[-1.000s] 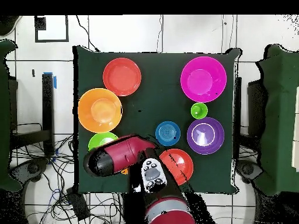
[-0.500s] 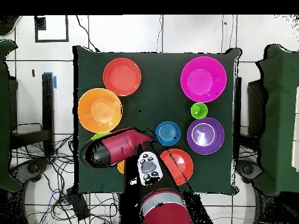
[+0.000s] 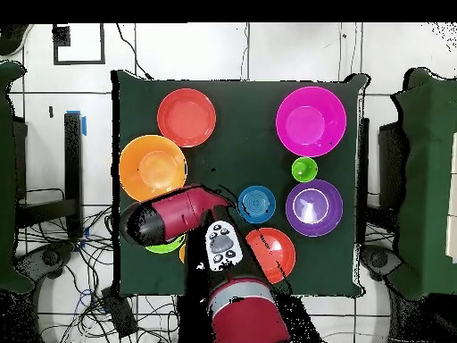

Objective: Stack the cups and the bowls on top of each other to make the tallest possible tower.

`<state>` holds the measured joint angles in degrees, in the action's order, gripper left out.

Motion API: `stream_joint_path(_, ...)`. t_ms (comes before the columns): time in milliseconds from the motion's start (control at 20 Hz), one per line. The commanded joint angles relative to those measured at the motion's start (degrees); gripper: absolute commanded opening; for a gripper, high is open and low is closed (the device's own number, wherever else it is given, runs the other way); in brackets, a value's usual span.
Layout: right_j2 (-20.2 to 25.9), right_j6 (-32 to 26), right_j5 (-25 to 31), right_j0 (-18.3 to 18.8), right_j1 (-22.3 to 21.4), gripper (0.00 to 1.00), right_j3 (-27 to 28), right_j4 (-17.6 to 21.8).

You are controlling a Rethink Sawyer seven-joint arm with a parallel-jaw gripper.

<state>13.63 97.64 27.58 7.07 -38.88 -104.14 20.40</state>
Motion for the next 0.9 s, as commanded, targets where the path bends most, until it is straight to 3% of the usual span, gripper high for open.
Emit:
stream_joint_path(50,-0.3,3.9,6.3,-1.6,3.5,1.0,7.9,-0.2)
stream_joint_path(350,0.7,0.0,11.3,-2.2,4.3,1.0,12.0,0.8)
stream_joint_path(900,2.8,-4.1,14.3,-1.5,5.8,1.0,16.4,2.7)
